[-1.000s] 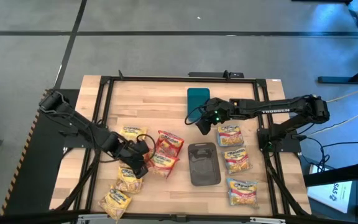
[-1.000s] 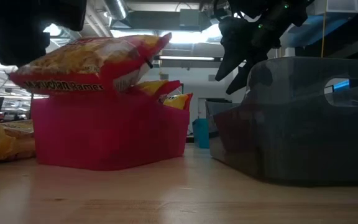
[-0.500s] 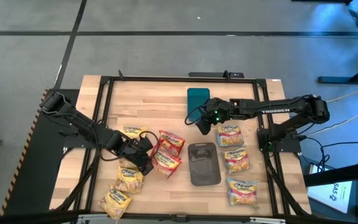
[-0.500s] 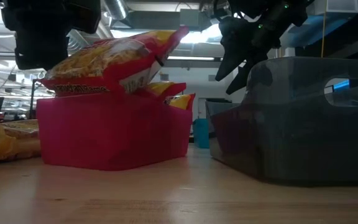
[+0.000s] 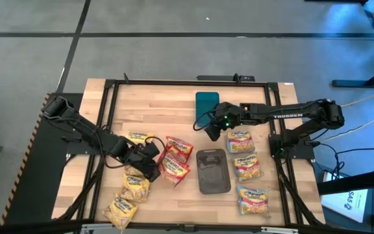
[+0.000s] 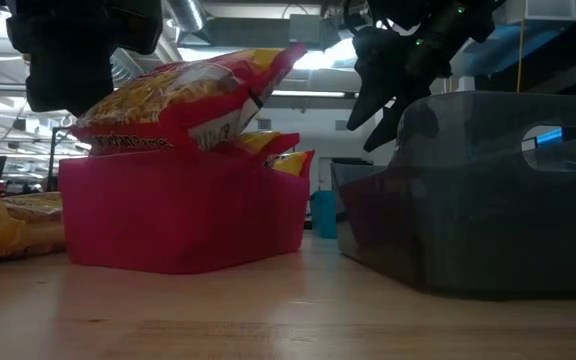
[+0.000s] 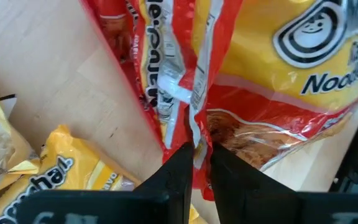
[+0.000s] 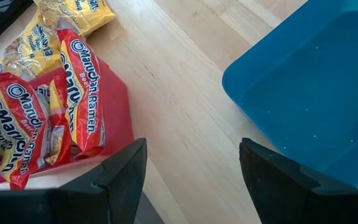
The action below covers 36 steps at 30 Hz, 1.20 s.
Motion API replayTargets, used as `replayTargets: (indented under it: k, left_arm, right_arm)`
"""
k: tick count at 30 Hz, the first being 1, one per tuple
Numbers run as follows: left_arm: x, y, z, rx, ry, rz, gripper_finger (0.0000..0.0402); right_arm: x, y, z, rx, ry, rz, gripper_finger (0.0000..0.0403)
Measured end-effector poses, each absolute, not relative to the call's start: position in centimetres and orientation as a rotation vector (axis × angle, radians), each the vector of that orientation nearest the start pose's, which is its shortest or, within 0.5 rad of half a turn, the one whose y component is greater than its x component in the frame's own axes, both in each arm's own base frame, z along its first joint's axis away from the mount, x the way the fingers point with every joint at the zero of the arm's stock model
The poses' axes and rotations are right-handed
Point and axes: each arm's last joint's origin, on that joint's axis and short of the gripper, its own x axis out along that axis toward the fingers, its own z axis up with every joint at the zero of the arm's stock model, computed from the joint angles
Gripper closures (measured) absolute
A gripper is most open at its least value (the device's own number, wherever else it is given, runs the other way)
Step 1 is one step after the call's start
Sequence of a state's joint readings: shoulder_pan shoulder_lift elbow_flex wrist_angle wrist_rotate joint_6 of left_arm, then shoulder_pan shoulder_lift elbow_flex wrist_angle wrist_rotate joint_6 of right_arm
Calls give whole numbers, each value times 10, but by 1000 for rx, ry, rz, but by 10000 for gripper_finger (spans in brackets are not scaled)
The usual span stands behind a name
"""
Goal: Sort Maruchan noodles
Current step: Put the red bag into the red bin
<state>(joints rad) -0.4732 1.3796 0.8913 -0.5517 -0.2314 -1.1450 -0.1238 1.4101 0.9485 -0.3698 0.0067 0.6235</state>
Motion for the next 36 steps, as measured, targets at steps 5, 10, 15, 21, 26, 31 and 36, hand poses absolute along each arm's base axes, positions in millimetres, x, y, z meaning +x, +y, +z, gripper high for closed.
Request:
replayTargets:
  k: [5, 10, 15, 21, 26, 31, 36]
  left_arm:
    - [234, -112, 216, -689, 988, 385, 357]
    - [229, -109, 225, -704, 964, 372, 358]
    - [220, -99, 242, -713, 871, 399, 358]
    - [208, -93, 259, -760, 846, 346, 358]
    - [203, -101, 273, -853, 848, 159, 358]
    - [211, -111, 280, -861, 781, 27, 358]
    - [223, -121, 261, -844, 885, 14, 358]
  right_arm:
    - [287, -35, 237, 639, 772, -361, 150]
    - [287, -35, 237, 641, 774, -355, 150]
    - [287, -35, 237, 641, 774, -355, 150]
    - [286, -35, 237, 641, 784, -357, 150]
    - [284, -35, 235, 640, 808, -365, 150]
    - [284, -35, 234, 640, 818, -368, 150]
    - [283, -35, 234, 640, 821, -369, 150]
